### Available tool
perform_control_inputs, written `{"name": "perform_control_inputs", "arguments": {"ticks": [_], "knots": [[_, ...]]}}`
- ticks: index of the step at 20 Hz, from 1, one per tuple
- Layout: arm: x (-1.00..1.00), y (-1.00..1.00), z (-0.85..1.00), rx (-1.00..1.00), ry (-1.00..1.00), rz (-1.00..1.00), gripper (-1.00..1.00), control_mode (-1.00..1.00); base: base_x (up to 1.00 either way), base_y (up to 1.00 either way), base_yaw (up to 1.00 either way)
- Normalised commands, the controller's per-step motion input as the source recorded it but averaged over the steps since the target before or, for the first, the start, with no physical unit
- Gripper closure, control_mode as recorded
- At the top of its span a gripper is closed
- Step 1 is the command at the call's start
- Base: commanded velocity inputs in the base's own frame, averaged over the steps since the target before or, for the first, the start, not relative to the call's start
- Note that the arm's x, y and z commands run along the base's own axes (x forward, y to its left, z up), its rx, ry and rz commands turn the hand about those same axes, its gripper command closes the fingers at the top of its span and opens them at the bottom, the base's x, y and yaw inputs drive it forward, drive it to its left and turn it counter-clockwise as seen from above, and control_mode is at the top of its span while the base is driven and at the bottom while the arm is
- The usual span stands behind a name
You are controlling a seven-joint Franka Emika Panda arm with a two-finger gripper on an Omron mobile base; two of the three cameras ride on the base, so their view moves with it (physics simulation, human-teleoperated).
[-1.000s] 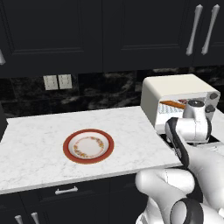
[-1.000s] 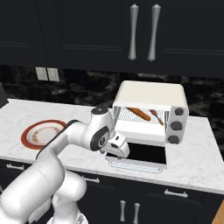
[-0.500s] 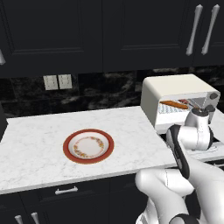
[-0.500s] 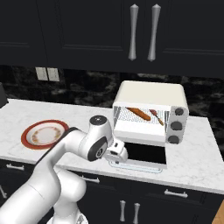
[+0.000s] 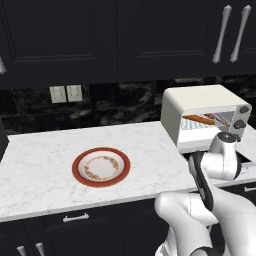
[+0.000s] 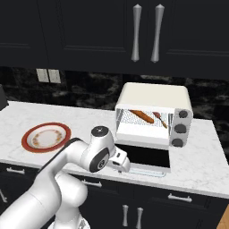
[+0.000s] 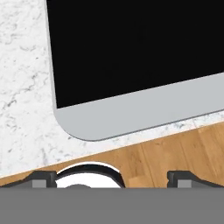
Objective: Pick up the kebab skewer and baguette bread, and place them inside the toaster oven. Close the toaster oven door and start by setting the timer.
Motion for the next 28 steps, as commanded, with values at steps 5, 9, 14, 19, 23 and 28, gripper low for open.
{"name": "perform_control_inputs", "arguments": {"ticks": [5,9,14,19,23,28], "knots": [[0.00,-0.05,-0.21,0.00,0.00,0.00,-1.00,-1.00,0.00,0.00,0.00],[0.01,0.00,-0.10,0.00,-0.01,0.00,-1.00,-1.00,0.00,0.00,0.00],[0.00,0.00,-0.11,0.00,-0.06,0.00,-1.00,-1.00,0.00,0.00,0.00],[0.09,0.00,-0.19,0.00,-0.10,0.00,-1.00,-1.00,0.00,0.00,0.00],[0.17,0.03,-0.13,0.00,-0.06,0.00,-1.00,-1.00,0.00,0.00,0.00],[0.10,0.11,-0.09,0.00,0.00,0.00,-1.00,-1.00,0.00,0.00,0.00]]}}
